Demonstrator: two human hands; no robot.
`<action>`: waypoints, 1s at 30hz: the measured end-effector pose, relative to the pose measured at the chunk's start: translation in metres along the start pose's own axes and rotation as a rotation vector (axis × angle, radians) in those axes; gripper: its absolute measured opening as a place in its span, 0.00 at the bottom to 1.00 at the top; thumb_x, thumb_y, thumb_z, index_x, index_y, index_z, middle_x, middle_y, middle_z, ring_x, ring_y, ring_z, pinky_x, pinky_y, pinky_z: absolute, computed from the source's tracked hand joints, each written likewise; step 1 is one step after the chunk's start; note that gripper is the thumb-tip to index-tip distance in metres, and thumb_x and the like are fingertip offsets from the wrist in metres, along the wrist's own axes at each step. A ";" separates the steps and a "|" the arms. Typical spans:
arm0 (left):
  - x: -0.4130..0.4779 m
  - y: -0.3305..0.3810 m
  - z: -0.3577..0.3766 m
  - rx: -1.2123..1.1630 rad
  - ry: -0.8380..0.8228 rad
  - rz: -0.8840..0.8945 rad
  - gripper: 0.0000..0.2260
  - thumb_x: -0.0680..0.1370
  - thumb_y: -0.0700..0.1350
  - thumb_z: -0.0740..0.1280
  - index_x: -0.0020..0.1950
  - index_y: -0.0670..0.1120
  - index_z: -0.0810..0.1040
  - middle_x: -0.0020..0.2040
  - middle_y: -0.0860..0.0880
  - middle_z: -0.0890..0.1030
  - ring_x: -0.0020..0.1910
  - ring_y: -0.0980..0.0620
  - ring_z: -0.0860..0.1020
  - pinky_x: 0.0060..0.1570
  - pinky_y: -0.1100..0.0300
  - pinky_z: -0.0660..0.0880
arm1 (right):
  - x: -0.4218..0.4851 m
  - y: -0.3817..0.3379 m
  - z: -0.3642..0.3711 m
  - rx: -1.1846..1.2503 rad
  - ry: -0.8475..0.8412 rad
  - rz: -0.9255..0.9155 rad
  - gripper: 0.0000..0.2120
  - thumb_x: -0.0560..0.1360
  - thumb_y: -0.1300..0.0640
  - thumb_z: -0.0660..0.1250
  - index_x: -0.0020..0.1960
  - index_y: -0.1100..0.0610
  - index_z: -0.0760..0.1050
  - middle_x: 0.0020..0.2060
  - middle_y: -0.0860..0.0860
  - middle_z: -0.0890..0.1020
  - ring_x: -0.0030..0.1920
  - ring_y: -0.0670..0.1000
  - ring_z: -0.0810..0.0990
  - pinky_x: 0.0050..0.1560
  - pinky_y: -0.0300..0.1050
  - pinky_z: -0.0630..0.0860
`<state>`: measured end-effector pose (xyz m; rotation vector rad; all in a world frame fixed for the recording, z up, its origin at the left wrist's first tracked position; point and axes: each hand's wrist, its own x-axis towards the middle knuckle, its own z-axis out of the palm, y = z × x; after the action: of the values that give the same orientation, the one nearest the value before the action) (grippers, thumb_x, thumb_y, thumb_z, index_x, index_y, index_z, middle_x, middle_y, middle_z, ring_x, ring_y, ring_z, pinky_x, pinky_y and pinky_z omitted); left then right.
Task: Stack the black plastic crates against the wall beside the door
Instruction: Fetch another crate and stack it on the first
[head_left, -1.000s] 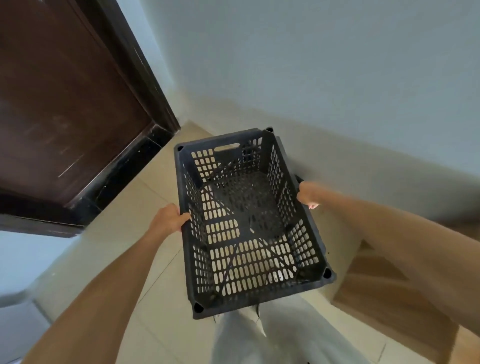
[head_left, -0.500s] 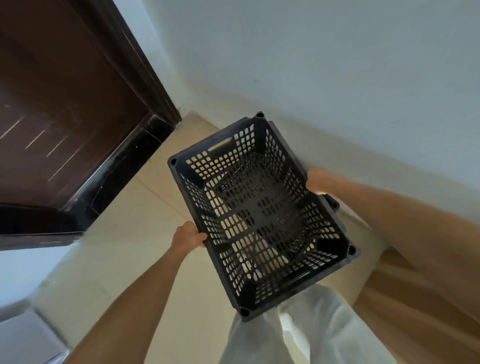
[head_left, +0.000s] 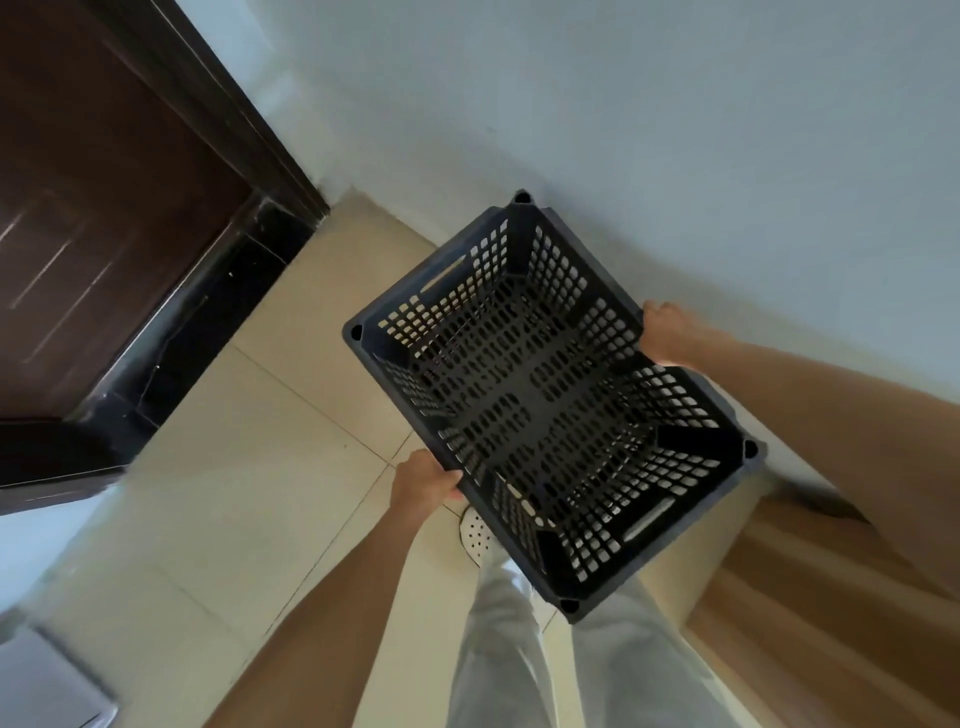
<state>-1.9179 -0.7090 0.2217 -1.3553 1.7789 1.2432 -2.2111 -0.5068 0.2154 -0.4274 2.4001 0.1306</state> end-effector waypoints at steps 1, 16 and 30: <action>0.001 0.000 0.005 -0.004 0.004 0.006 0.07 0.74 0.38 0.71 0.39 0.46 0.76 0.45 0.41 0.86 0.49 0.45 0.84 0.56 0.48 0.78 | 0.005 0.003 0.002 0.001 0.007 0.000 0.14 0.77 0.63 0.57 0.62 0.65 0.69 0.55 0.62 0.76 0.53 0.63 0.77 0.50 0.53 0.76; 0.007 0.011 0.013 -0.109 -0.034 -0.025 0.08 0.75 0.39 0.72 0.44 0.45 0.74 0.49 0.40 0.85 0.46 0.44 0.85 0.55 0.50 0.80 | 0.040 -0.003 -0.004 0.001 0.070 -0.027 0.17 0.77 0.63 0.60 0.66 0.66 0.66 0.62 0.61 0.72 0.57 0.63 0.75 0.58 0.58 0.75; 0.001 0.004 0.032 -0.150 -0.090 0.000 0.08 0.76 0.39 0.70 0.53 0.42 0.75 0.52 0.43 0.83 0.44 0.45 0.85 0.55 0.52 0.79 | 0.041 0.023 0.006 -0.149 0.005 -0.027 0.20 0.78 0.60 0.60 0.68 0.65 0.64 0.64 0.60 0.69 0.59 0.64 0.74 0.56 0.58 0.75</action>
<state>-1.9250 -0.6797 0.2091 -1.3580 1.6518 1.4397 -2.2441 -0.4945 0.1836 -0.5295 2.3970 0.2976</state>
